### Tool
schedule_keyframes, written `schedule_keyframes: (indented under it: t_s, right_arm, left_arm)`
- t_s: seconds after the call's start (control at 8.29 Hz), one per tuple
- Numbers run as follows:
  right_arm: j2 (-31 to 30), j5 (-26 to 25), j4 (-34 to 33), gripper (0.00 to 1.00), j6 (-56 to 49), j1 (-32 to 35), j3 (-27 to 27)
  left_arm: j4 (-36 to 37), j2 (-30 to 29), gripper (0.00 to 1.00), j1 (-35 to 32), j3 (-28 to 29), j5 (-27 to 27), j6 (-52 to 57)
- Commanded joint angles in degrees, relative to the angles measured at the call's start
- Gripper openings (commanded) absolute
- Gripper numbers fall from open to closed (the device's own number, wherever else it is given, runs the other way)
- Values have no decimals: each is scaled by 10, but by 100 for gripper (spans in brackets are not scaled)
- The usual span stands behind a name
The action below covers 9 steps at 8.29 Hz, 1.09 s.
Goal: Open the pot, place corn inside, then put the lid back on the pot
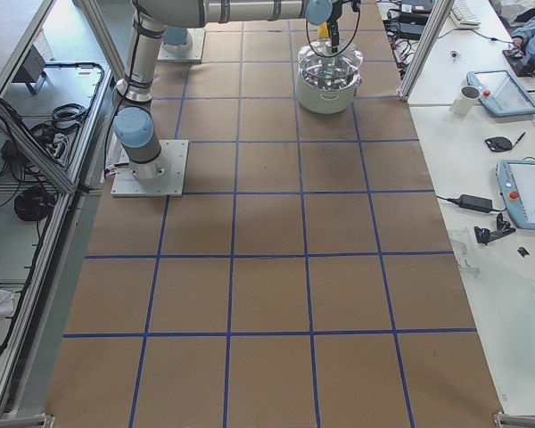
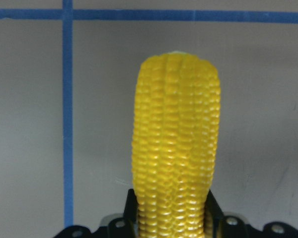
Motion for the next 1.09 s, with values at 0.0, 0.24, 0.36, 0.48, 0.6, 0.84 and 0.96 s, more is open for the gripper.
schedule_keyframes:
  t_s: [0.0, 0.24, 0.36, 0.48, 0.6, 0.84, 0.96]
  right_arm:
    - [-109, 29, 78, 33, -42, -52, 50]
    - [-204, 54, 143, 33, -106, -107, 102]
    - [-232, 49, 181, 33, -141, -121, 107]
    - [-255, 46, 215, 33, -151, -125, 108]
    - [-272, 46, 244, 33, -158, -128, 108]
    - [-282, 46, 256, 33, -197, -133, 110]
    - [-282, 46, 252, 34, -198, -133, 114]
  left_arm:
    - [3, 92, 0, -40, 1, 8, -56]
    - [19, 136, 0, -95, 1, 8, -118]
    - [52, 138, 0, -131, 1, 18, -129]
    - [81, 136, 0, -174, 1, 52, -168]
    - [110, 130, 0, -219, 1, 85, -202]
    - [119, 111, 0, -265, 1, 89, -229]
    - [148, 92, 0, -283, 1, 87, -229]
